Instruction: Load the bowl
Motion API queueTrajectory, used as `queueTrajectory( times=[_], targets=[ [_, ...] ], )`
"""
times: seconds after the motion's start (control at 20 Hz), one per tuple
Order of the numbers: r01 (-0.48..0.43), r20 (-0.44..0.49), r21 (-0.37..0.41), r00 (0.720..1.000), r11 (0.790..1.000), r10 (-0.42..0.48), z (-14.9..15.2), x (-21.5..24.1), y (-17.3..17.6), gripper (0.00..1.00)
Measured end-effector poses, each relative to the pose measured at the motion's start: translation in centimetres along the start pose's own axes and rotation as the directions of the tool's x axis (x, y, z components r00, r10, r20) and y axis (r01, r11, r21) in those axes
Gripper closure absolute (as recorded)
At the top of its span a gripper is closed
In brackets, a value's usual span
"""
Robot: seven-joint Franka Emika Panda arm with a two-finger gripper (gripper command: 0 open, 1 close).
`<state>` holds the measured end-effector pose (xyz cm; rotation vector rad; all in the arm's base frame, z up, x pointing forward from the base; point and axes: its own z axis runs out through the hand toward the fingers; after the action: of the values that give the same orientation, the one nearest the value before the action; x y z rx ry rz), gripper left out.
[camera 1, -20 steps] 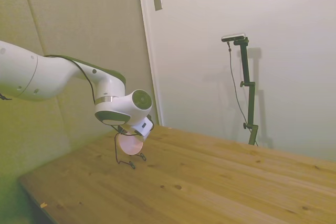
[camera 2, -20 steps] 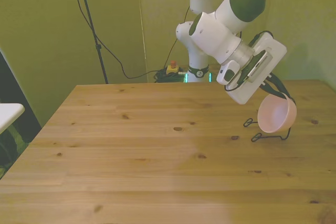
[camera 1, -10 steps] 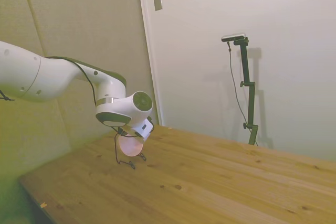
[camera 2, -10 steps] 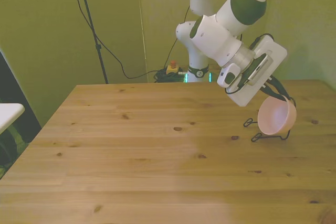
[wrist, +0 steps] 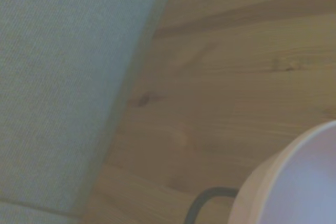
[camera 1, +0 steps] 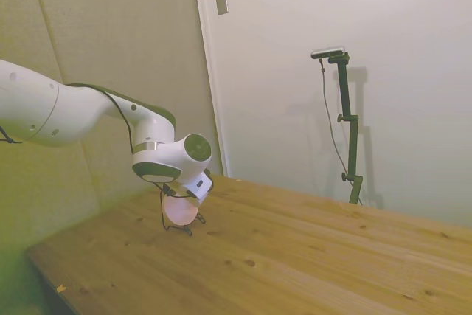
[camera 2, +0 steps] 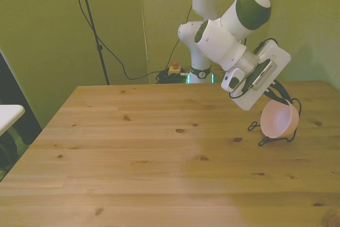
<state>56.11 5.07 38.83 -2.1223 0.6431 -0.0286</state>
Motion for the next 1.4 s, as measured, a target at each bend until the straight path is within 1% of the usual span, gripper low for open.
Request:
queueTrajectory(
  times=[0.45,0.6,0.9,1.0,1.15,1.3,1.4],
  targets=[
    [-0.027,-0.001,-0.009,1.0,1.0,0.027,0.4,-1.0,1.5,0.0],
    [-0.025,-0.014,-0.001,1.0,1.0,0.025,0.3,-1.5,1.3,0.0],
    [-0.004,-0.051,0.013,0.999,1.0,0.005,-1.1,-2.8,0.4,0.0],
    [0.0,-0.077,0.015,0.997,1.0,0.001,-1.8,-3.0,0.2,0.0],
    [-0.017,-0.144,0.018,0.989,1.0,0.02,-4.0,-3.6,-0.1,0.0],
    [-0.096,-0.228,-0.03,0.97,0.995,0.087,-6.9,-4.7,-0.6,0.0],
    [-0.16,-0.286,-0.074,0.949,0.984,0.133,-8.4,-5.5,-0.9,0.0]
  ],
)
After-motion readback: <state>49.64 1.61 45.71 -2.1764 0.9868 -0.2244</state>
